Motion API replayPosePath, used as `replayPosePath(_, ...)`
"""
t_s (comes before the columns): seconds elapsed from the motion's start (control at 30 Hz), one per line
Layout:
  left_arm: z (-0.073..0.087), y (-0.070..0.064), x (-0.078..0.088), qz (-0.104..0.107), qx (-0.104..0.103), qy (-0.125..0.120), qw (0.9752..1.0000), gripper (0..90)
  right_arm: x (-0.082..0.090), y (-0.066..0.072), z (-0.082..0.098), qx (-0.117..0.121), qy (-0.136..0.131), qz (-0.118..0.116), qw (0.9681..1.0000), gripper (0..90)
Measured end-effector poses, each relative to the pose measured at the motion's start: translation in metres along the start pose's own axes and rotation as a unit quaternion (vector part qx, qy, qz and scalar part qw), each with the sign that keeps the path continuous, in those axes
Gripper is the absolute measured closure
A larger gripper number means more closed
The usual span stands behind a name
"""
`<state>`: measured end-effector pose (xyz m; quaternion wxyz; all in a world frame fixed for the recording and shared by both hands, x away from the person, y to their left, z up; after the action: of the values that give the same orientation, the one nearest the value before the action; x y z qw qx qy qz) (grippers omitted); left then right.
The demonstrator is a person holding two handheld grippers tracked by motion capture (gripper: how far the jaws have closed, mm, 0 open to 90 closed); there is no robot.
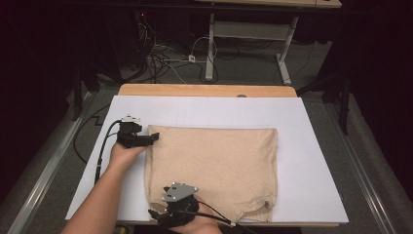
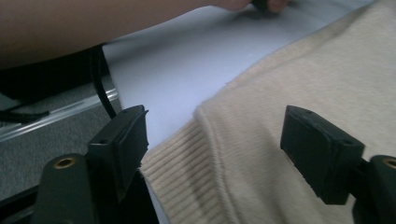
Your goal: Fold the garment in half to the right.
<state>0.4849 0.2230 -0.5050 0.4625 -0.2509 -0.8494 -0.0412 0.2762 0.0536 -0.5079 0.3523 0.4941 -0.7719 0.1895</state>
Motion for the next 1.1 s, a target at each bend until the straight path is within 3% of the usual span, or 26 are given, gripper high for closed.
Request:
replayPosePath(0.2, 0.001, 0.005, -0.011, -0.001, 0.001, 0.022, 0.9998, 26.9, -0.012, 0.011, -0.002, 0.016, 0.03, -0.006, 0.9994, 27.6)
replayPosePath(0.4, 0.0, 0.004, -0.016, -0.021, 0.0, 0.031, 0.9993, 36.6, -0.02, 0.014, -0.002, 0.032, 0.062, 0.007, 0.9976, 26.9)
replayPosePath(0.6, 0.001, -0.001, -0.016, -0.018, -0.012, 0.027, 0.9994, 51.7, -0.023, 0.016, -0.001, 0.057, 0.076, 0.046, 0.9944, 33.2)
replayPosePath(0.73, 0.002, -0.003, -0.016, -0.012, -0.021, 0.027, 0.9994, 60.9, -0.023, 0.016, -0.001, 0.065, 0.08, 0.072, 0.9921, 43.6)
replayPosePath(0.87, 0.002, -0.004, -0.016, -0.005, -0.028, 0.026, 0.9992, 67.6, -0.023, 0.015, -0.002, 0.071, 0.079, 0.08, 0.9911, 49.7)
replayPosePath(1.1, 0.003, -0.006, -0.015, -0.004, -0.032, 0.024, 0.9992, 73.1, -0.02, 0.01, -0.001, 0.087, 0.086, 0.1, 0.9875, 68.2)
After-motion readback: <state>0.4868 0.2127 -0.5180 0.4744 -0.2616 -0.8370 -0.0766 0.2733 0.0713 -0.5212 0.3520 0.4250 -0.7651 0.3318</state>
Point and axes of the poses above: each handheld gripper's, and its own axes: x roughly backward along the jaws, z roughly out of its underside, y roughly to its left, the point moved 5 cm from there along -x, roughly forward along the jaws, and after that the axes turned 13 degrees about y, right-handed, at the moved point
